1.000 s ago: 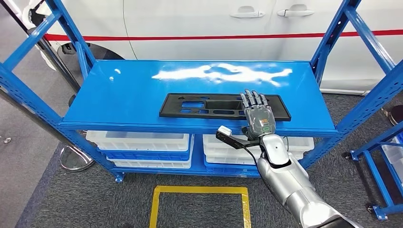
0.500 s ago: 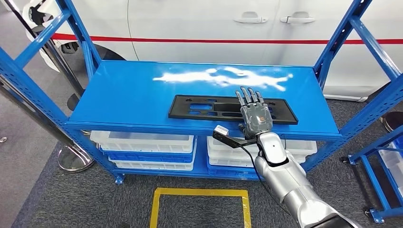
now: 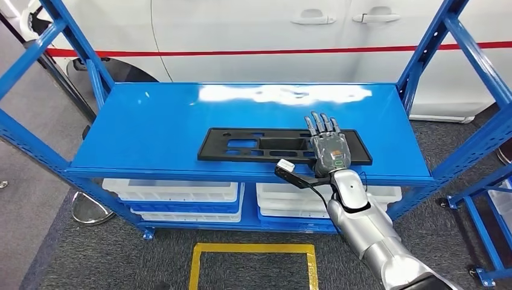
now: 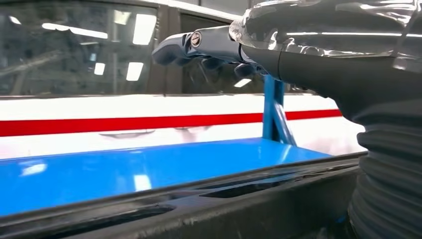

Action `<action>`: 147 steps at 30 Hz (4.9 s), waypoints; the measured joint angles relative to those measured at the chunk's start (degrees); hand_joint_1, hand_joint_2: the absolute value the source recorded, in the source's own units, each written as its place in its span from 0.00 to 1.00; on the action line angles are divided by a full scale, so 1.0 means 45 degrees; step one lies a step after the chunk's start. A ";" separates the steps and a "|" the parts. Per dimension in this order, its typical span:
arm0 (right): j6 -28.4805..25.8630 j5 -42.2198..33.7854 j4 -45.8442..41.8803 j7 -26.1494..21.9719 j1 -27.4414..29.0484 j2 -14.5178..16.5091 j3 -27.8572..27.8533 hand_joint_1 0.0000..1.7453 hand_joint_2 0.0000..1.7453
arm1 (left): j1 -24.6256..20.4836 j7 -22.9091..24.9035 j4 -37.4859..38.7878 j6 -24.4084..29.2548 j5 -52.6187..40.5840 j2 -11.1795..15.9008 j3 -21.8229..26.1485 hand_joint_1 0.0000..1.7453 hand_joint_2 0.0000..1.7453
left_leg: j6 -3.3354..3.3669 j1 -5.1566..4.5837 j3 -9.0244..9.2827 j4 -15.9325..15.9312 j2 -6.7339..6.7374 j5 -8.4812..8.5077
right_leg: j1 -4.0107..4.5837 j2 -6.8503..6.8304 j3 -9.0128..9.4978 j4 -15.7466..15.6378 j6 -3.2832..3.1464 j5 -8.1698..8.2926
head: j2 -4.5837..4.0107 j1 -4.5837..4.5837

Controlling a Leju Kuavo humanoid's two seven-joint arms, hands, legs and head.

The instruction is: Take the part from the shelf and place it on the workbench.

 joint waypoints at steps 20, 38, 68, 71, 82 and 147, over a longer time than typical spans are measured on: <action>0.0147 -0.0096 -0.0040 -0.0049 0.0116 -0.0035 -0.0103 1.00 1.00 | -0.0089 0.0016 -0.0044 0.0106 0.0114 0.0002 -0.0086 0.00 0.00 | 0.0660 -0.0120 0.0609 -0.2535 0.0026 0.1511 | -0.0061 -0.0013 -0.0907 0.2409 0.0600 -0.1102 | 0.0000 0.0010; -0.0054 -0.0068 -0.0307 -0.0047 -0.0035 -0.0063 -0.0270 1.00 1.00 | -0.0151 -0.0039 -0.0143 0.0329 0.0253 -0.0017 -0.0170 0.00 0.00 | 0.0064 0.0015 0.0024 -0.1334 0.0003 0.1170 | -0.0048 0.0008 0.0338 0.0029 0.0144 -0.0307 | 0.0000 0.0001; -0.2261 -0.2372 -0.8215 -0.5282 0.2068 0.1048 -0.2861 1.00 1.00 | -0.0082 -0.0745 -0.0393 0.1269 0.0904 0.0007 -0.0596 0.00 0.00 | -0.0027 0.0041 -0.0095 -0.1011 -0.0013 0.0965 | -0.0041 -0.0005 0.0297 -0.0029 0.0132 -0.0269 | 0.0000 0.0000; -0.2271 -0.2706 -0.9027 -0.5930 0.2335 0.1292 -0.3410 1.00 1.00 | -0.0046 -0.1132 -0.0393 0.1402 0.1220 -0.0026 -0.0608 0.00 0.00 | 0.0152 -0.0060 0.0399 -0.2049 -0.0031 0.1170 | -0.0021 -0.0006 0.0306 -0.0068 0.0329 -0.0258 | 0.0000 0.0001; -0.2289 -0.3567 -1.2029 -0.7658 0.3389 0.1952 -0.4022 1.00 1.00 | 0.0025 -0.2234 -0.0571 0.1454 0.1618 -0.0501 -0.0464 0.00 1.00 | 0.0625 -0.0096 0.0582 -0.2266 -0.0006 0.1270 | -0.0062 -0.0028 -0.0715 0.2192 0.0589 -0.1018 | 0.0000 0.0013; -0.2299 -0.4540 -1.3594 -0.7430 0.4398 0.2208 -0.2138 1.00 1.00 | -0.0469 -0.1534 -0.0233 0.0946 0.1609 -0.0460 -0.0879 0.00 1.00 | 0.0351 -0.0105 0.0182 -0.1983 0.0041 0.1440 | -0.0089 0.0002 0.0700 0.0149 0.0555 -0.0771 | 0.0000 0.0011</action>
